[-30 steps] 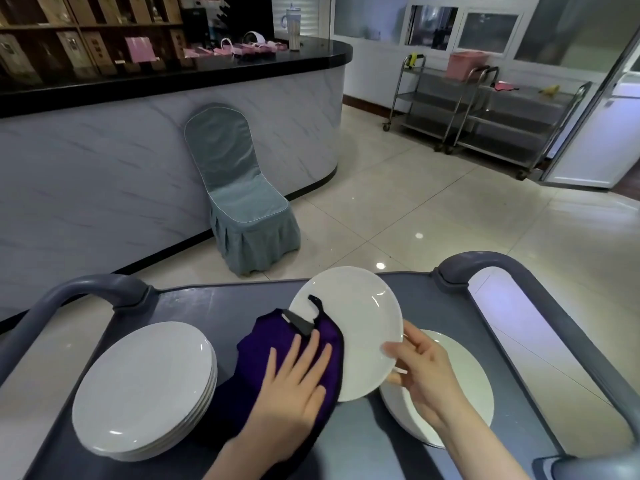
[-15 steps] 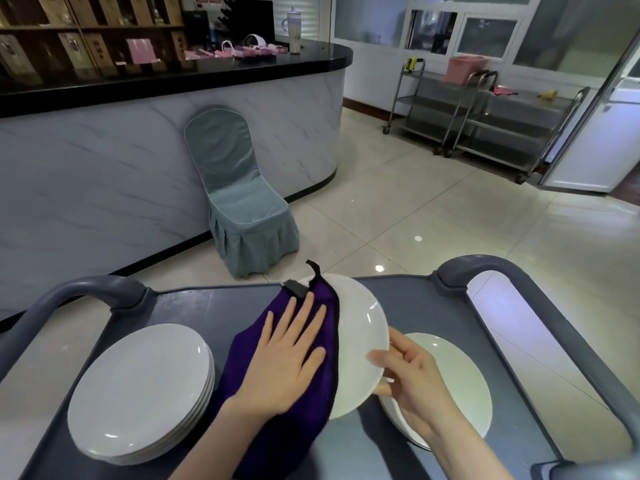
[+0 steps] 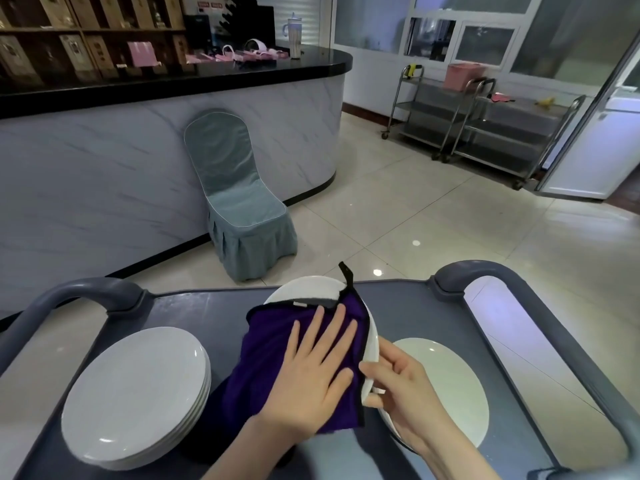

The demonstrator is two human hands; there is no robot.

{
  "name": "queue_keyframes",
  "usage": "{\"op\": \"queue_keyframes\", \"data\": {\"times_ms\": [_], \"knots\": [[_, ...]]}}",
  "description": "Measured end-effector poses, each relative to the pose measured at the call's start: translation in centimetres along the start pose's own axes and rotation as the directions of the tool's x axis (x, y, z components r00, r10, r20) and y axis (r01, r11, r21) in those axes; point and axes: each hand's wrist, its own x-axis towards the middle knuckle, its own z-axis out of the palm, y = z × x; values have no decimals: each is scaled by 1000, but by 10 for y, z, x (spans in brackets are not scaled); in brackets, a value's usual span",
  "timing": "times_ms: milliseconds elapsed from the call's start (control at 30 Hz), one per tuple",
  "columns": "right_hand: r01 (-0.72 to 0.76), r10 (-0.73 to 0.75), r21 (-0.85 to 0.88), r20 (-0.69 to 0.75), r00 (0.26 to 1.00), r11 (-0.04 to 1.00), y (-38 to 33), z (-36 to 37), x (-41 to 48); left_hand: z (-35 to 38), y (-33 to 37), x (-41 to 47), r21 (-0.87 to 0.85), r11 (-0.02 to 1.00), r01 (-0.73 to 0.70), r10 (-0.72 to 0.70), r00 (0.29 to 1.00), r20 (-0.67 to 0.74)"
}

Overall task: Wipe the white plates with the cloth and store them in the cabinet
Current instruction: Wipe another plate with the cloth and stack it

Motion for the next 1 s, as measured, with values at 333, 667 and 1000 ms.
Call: {"op": "queue_keyframes", "data": {"times_ms": [333, 667, 1000], "knots": [[298, -210, -624, 212, 954, 723, -33, -2, 4, -42, -33, 33, -118, 993, 31, -54, 979, -196], [365, -288, -887, 284, 915, 284, -40, -17, 31, -38, -43, 4, -635, 741, 217, -331, 942, -64], [298, -286, -727, 145, 947, 618, -22, -28, 26, -40, -50, -7, -694, 638, 334, -482, 876, -22]]}}
